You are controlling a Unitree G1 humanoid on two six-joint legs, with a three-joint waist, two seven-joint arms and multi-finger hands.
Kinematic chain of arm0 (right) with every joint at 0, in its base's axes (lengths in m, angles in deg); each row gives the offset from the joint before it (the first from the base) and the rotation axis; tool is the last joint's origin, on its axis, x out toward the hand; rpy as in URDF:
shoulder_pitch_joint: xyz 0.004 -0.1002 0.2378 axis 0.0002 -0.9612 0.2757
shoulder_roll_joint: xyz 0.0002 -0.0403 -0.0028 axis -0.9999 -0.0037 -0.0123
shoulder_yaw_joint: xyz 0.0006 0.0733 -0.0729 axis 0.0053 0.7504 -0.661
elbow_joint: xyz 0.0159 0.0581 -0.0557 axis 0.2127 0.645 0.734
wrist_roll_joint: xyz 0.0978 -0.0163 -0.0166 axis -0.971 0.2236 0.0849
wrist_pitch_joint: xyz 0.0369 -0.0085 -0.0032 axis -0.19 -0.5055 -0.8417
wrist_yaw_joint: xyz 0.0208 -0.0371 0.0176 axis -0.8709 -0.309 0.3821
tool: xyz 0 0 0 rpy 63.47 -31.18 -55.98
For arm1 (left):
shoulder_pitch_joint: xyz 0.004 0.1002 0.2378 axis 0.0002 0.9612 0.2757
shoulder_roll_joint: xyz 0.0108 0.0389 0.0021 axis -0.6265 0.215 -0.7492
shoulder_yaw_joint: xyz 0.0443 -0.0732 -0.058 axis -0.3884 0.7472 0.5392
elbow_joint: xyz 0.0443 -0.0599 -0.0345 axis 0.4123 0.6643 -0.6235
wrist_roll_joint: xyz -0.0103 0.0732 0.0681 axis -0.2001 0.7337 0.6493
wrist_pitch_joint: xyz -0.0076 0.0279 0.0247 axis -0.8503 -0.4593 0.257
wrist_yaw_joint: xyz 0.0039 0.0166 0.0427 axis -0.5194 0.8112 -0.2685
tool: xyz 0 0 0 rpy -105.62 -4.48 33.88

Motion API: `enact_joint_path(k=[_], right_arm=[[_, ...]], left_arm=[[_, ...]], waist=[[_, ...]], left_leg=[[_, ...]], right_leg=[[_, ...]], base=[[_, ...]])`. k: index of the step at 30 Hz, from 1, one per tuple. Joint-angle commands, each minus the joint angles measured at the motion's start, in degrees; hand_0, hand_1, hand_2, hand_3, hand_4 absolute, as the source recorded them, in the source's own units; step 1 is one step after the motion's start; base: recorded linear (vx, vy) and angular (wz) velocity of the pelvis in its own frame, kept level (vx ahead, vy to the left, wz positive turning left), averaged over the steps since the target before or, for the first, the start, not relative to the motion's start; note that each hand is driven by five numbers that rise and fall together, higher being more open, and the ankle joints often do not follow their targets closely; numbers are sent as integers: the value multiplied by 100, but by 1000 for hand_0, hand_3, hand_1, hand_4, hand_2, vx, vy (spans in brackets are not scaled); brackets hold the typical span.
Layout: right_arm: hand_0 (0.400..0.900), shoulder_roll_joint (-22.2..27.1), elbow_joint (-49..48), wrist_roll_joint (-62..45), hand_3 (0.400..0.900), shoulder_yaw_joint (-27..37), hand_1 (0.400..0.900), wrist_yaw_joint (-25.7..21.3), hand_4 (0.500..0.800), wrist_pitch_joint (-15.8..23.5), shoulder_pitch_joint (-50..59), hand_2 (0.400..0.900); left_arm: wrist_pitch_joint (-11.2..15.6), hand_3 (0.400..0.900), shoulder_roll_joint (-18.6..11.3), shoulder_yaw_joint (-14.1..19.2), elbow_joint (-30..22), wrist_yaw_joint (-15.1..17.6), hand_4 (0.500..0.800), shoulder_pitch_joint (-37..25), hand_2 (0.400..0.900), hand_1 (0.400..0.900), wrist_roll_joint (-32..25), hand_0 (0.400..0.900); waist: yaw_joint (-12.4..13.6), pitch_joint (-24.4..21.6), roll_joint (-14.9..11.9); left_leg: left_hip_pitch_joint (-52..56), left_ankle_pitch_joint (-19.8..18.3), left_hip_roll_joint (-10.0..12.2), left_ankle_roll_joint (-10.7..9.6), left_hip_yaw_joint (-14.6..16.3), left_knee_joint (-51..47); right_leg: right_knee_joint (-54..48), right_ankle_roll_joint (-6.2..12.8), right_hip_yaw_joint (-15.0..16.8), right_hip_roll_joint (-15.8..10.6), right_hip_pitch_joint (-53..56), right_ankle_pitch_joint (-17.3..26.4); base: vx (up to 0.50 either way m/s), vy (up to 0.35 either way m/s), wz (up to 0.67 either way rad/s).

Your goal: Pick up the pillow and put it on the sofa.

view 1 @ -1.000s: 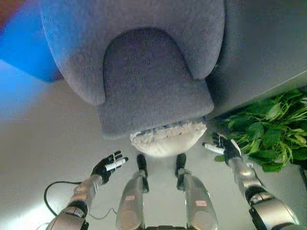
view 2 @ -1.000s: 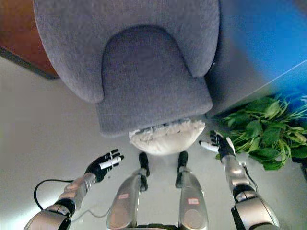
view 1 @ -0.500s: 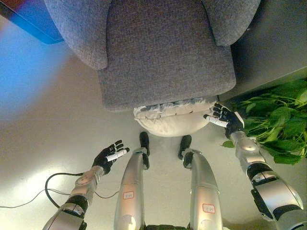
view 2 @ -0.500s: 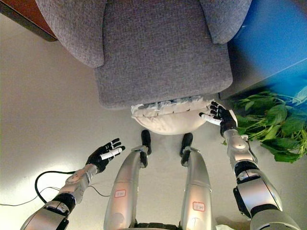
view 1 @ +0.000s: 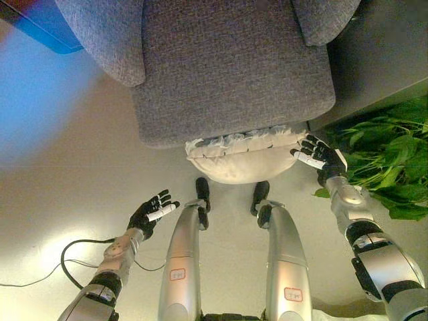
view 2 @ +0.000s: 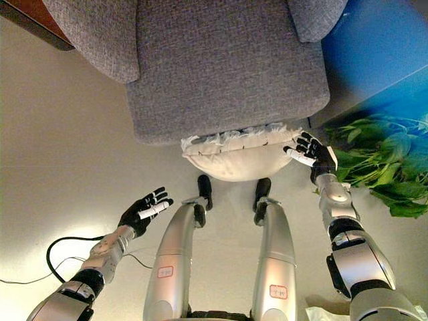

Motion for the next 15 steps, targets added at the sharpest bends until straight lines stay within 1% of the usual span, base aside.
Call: enact_joint_path(k=[1,6,11,15], right_arm=[[900,728,109,-205,900,313,900,-323,800,35,-114,900],[900,1089,271,-109,900,543,900,-418,800,-53,-346,900],[900,1424,265,-240,900,801,900,-403,800,-113,-585,900],[900,1612,381,-315,900,879,900,-219,800,-88,-605,900]], left_arm=[[311,900,-179,-36,-193,-5,800,556,900,900,-312,900],[292,900,-341,-27,-407,4,800,714,900,900,-400,900],[250,900,-556,94,-599,3,800,945,900,900,-416,900],[233,900,-712,94,-690,-35,800,1028,900,900,-512,900]], waist=[[-127,12,353],[-100,12,392],[-77,12,397],[-54,12,436]], left_leg=[[-91,-925,-117,111,137,718],[-304,-892,-97,112,133,793],[-630,-904,-58,111,83,1028],[-899,-904,-46,112,30,1218]], right_leg=[[327,231,133,66,116,-500],[556,220,110,43,-86,-543],[890,227,116,-13,-401,-582],[1161,236,127,-43,-696,-619]], base=[[0,0,0],[10,-50,6],[-6,-75,4],[-15,-53,-1]])
